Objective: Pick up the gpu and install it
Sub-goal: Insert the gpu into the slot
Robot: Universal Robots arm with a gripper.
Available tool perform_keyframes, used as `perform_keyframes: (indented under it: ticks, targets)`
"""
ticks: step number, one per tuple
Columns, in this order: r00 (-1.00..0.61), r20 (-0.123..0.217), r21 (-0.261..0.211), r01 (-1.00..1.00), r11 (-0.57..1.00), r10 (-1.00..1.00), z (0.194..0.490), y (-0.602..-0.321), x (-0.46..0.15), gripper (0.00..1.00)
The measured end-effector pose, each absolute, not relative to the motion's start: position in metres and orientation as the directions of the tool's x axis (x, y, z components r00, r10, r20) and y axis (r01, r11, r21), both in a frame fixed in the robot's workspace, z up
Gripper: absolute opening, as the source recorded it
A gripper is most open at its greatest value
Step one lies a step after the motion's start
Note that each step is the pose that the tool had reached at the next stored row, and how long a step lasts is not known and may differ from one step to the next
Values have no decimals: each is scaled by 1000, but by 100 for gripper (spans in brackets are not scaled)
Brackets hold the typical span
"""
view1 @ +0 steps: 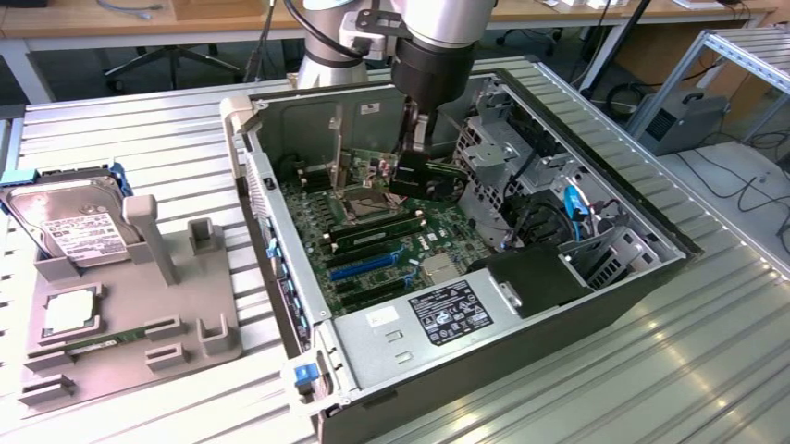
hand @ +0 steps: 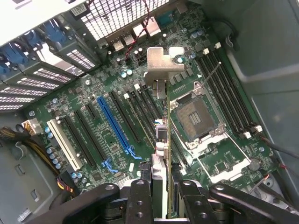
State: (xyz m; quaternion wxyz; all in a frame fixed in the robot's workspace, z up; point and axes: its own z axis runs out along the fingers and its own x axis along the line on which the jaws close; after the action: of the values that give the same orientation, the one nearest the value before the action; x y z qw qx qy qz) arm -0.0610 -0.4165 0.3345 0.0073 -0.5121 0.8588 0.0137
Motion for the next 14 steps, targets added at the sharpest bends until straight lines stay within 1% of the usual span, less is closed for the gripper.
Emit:
perform_keyframes:
  ticks: [14]
  targets:
    - [-459,-27,16,-888,459,-888,334,-417,-61,27]
